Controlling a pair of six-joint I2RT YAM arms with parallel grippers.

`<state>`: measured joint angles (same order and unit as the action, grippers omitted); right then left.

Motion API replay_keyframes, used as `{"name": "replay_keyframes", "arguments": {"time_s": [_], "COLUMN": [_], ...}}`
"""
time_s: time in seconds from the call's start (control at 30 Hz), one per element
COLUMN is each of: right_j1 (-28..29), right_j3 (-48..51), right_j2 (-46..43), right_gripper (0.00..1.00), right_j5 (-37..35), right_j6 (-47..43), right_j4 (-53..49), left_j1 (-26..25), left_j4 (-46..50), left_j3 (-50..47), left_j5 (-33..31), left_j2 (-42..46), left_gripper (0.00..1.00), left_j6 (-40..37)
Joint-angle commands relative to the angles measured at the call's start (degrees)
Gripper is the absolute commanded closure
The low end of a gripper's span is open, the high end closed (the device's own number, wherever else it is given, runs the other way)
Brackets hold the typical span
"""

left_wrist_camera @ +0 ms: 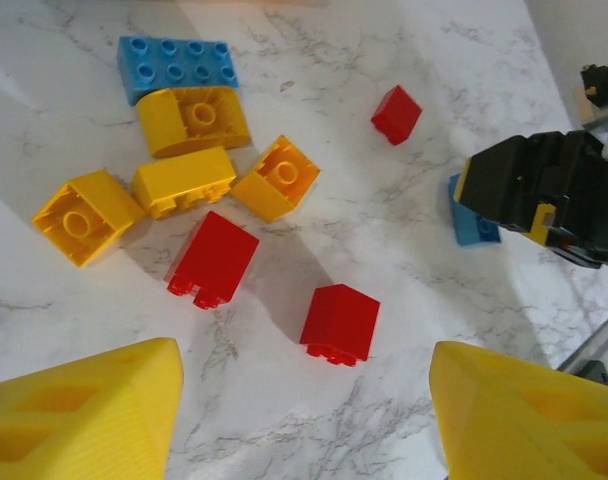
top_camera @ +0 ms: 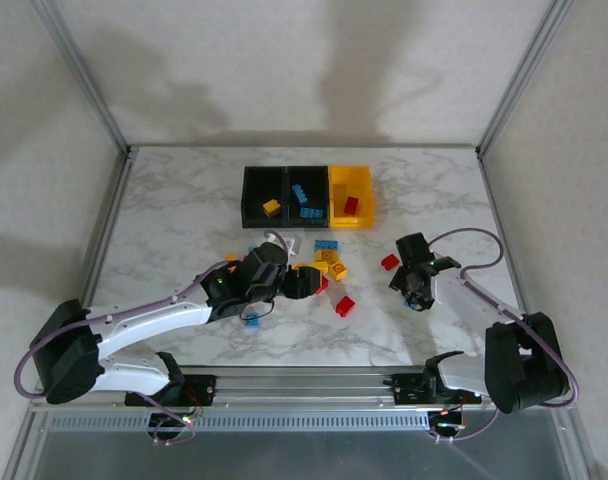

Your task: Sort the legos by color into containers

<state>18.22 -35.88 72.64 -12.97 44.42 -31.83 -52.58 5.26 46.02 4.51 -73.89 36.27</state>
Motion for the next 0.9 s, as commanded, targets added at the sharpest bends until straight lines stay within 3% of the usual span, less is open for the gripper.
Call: {"name": "replay_keyframes", "arguments": {"time_s": [0.0,0.27,0.6,0.87], "right_j1": [-0.6,-0.6,2.9,12.4], "right_j3": [1.6,1.6,-7.8,-24.6], "right_j2": [1.3,1.8,-2.9,10.7], "right_gripper": [0.44,0.7,0.71,0.71], "right_j5": [1.3,2.1,4.0,3.3], "right_j6": [-0.4,-1.4,-3.1,-5.0], "right_j4": [2.7,3.4,-0.4,1.4], "left_j1": [-0.2,-0.2,3.0,11.3], "left_j4": [-0.5,-0.8,0.1,-0.9], "left_j3": [1.0,1.1,-1.6,-5.3], "left_j5": [-1.5,-1.8,-7.0,-3.1], "left_j2": [-1.8,-2.0,3.7,9.9], "left_gripper": [0.35,0.35,0.34,0.34], "left_j6": [0.8,1.3,3.6,4.9]}}
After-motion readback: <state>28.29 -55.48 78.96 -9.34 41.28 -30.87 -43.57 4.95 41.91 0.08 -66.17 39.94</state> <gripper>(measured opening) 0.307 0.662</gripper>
